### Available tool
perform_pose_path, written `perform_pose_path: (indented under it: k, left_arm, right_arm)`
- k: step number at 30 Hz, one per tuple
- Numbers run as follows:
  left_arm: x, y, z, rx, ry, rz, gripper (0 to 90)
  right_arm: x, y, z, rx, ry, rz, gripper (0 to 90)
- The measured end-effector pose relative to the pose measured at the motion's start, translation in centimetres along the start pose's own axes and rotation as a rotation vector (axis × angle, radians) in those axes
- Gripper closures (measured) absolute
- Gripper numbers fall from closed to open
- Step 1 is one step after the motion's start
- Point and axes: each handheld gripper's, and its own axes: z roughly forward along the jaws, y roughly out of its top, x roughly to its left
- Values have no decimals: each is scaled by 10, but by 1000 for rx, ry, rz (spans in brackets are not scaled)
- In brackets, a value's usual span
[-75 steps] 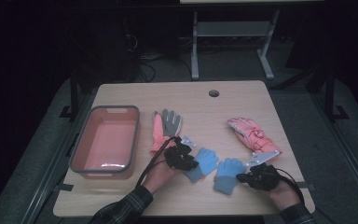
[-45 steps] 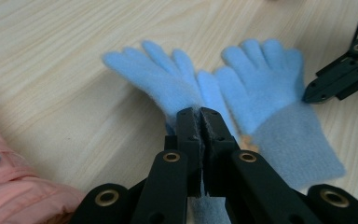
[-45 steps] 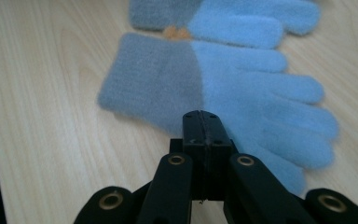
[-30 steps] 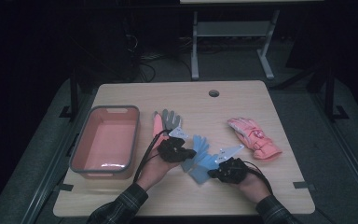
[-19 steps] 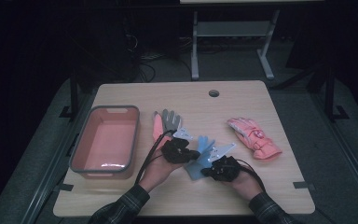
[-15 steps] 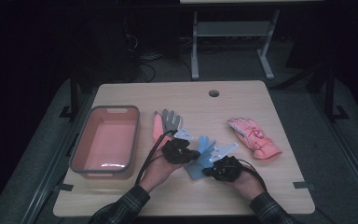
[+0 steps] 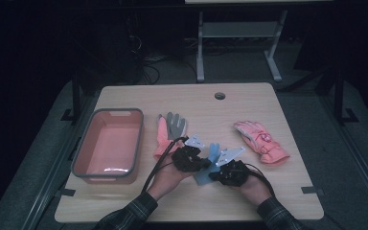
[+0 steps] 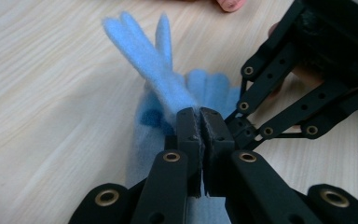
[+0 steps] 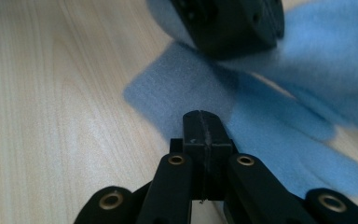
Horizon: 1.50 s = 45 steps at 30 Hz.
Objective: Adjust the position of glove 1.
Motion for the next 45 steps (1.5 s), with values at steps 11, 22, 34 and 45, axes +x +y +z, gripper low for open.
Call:
perform_pose_path:
  k: [11,22,34,45]
  left_arm:
    - [-3,-4,7,43,11,19,868]
    - [-24,3,8,5,-41,65,650]
    - [-6,2,13,40,3,126,235]
    - [-2,1,35,107,23,136,159]
  right_arm:
    - [-4,-14,-34,-47,-30,22,897]
    - [-33,-46,-80,-116,-132,139,827]
    - [-31,-67,-73,-66,-170,201,386]
    - [-40,-77,-66,-71,-204,211,283]
